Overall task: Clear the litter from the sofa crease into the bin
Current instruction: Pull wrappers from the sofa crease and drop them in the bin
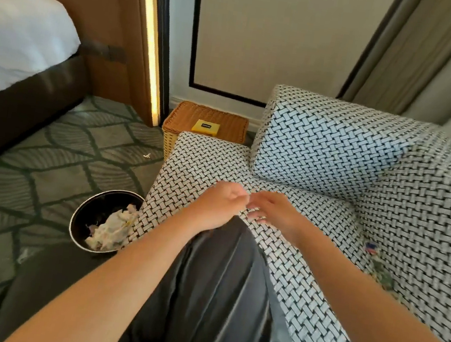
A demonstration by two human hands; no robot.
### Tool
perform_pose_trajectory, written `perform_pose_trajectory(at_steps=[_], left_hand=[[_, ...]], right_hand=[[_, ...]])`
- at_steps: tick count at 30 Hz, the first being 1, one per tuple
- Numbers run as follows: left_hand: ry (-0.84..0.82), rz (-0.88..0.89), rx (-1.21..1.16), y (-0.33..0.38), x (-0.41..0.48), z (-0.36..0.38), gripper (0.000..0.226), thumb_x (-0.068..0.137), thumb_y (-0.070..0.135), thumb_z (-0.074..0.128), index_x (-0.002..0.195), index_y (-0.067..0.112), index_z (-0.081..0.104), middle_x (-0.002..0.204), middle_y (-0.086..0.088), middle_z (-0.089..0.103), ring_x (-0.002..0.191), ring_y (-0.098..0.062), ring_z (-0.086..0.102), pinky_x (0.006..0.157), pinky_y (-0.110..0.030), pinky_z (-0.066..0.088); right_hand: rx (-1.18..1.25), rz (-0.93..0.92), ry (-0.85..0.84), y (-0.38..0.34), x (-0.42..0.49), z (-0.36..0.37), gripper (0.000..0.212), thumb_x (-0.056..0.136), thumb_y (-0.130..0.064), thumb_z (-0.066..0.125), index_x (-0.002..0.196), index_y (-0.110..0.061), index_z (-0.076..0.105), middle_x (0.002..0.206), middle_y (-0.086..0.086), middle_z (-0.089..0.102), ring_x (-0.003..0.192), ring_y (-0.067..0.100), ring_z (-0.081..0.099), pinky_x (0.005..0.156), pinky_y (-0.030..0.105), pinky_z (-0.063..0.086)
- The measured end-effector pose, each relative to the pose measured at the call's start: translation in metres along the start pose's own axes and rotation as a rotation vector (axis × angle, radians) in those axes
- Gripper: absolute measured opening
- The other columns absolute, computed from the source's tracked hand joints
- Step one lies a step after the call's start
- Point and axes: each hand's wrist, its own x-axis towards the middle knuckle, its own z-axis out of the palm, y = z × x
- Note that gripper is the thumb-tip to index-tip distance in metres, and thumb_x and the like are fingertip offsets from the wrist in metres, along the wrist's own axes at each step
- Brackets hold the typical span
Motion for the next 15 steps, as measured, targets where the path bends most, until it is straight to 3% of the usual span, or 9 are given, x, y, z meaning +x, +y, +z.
perform_pose_trajectory(at_steps=[3,7,10,11,13,15], left_hand=[[-0.063,0.064,0.032,0.027,0.000,0.034,0.029,0.097,0.029,0.042,0.114,0.013,0.058,0.105,0.001,0.063,0.101,-0.013,0.059,0.088,-0.026,0.047],[-0.172,0.059,0.027,0.051,0.002,0.089,0.028,0.096,0.030,0.043,0.115,0.015,0.058,0.110,0.001,0.063,0.103,-0.012,0.058,0.084,-0.023,0.042],[-0.277,0.062,0.046,0.056,0.005,0.131,0.030,0.097,0.030,0.042,0.116,0.012,0.057,0.114,-0.002,0.062,0.104,-0.014,0.057,0.085,-0.024,0.042],[-0.303,0.062,0.041,0.056,0.005,0.143,0.031,0.097,0.030,0.042,0.116,0.011,0.057,0.114,-0.005,0.063,0.103,-0.015,0.058,0.086,-0.025,0.044],[-0.345,0.016,-0.028,0.050,0.007,0.168,0.031,0.097,0.030,0.042,0.117,0.011,0.057,0.110,-0.004,0.063,0.100,-0.014,0.058,0.087,-0.026,0.046],[-0.374,-0.067,-0.120,0.042,0.006,0.191,0.031,0.097,0.031,0.043,0.117,0.012,0.056,0.105,0.000,0.062,0.100,-0.012,0.057,0.089,-0.029,0.046]], right_hand=[[0.035,0.022,0.070,0.024,-0.030,-0.023,0.026,0.097,-0.023,0.041,0.109,-0.011,0.060,0.106,0.005,0.063,0.099,0.020,0.060,0.088,0.034,0.049],[0.112,0.115,0.221,0.075,-0.066,-0.048,0.022,0.095,-0.019,0.043,0.102,-0.012,0.062,0.099,0.002,0.063,0.093,0.018,0.057,0.083,0.033,0.049],[0.081,0.256,0.408,0.127,-0.087,-0.058,0.029,0.094,-0.020,0.044,0.109,0.001,0.059,0.093,0.013,0.063,0.082,0.025,0.058,0.083,0.046,0.053],[0.043,0.300,0.494,0.145,-0.095,-0.060,0.030,0.094,-0.017,0.044,0.113,0.001,0.057,0.091,0.015,0.063,0.073,0.024,0.059,0.074,0.039,0.056],[0.012,0.387,0.678,0.178,-0.117,-0.058,0.030,0.093,-0.012,0.044,0.121,-0.004,0.054,0.088,0.005,0.061,0.059,0.010,0.048,0.055,0.020,0.045],[0.021,0.444,0.827,0.208,-0.139,-0.053,0.036,0.092,-0.011,0.047,0.127,-0.006,0.049,0.099,0.004,0.058,0.066,0.009,0.049,0.055,0.018,0.043]])
